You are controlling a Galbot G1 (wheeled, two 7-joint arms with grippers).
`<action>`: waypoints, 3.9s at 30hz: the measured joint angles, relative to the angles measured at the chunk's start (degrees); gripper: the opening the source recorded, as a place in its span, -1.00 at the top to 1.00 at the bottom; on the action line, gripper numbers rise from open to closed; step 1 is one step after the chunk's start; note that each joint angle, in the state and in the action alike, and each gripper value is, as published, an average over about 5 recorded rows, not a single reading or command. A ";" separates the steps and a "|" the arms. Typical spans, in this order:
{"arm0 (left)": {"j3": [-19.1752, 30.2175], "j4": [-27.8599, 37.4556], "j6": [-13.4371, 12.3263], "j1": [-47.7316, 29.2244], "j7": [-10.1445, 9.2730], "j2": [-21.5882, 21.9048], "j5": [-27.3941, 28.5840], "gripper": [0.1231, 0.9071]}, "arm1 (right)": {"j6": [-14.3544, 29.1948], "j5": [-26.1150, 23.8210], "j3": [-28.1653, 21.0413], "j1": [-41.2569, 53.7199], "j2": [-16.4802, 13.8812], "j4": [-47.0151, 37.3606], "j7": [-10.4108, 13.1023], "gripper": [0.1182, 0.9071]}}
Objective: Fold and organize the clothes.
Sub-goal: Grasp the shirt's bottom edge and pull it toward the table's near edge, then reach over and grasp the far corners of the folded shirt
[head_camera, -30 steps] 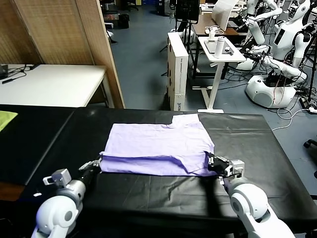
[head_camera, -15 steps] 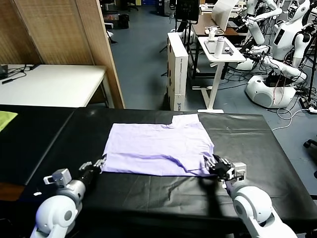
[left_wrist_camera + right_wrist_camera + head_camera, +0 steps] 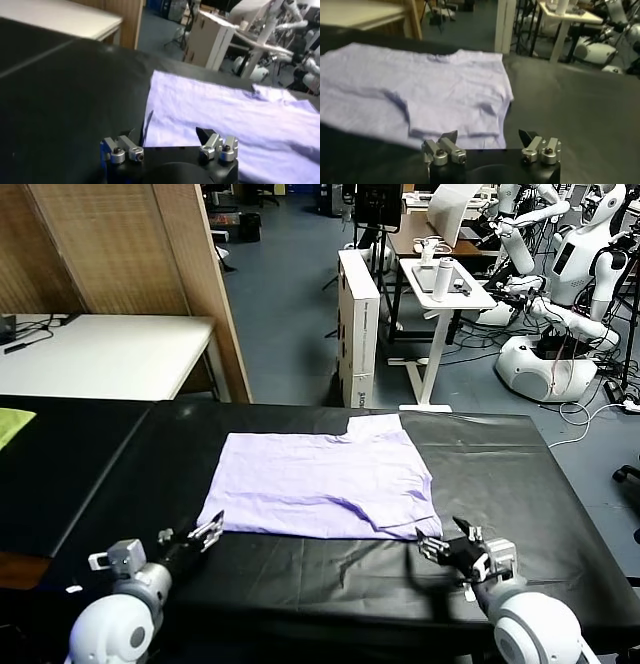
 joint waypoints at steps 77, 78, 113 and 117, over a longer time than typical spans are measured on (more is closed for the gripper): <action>-10.68 -9.13 -1.73 13.20 1.93 4.23 -2.57 -1.00 | -4.91 8.74 8.26 -4.48 -3.61 11.41 2.02 -1.00; -10.46 -8.62 -1.30 11.67 1.98 4.49 -3.13 -1.00 | -4.91 9.05 7.38 -1.89 -3.64 9.65 2.07 -1.00; 13.27 29.51 7.05 -36.05 2.54 8.47 -7.10 -1.00 | -4.91 7.00 -15.83 43.21 5.92 -34.09 3.34 -1.00; 14.37 32.15 6.77 -38.24 2.90 7.66 -6.39 -1.00 | -4.91 6.76 -16.05 43.78 6.46 -35.43 3.17 -1.00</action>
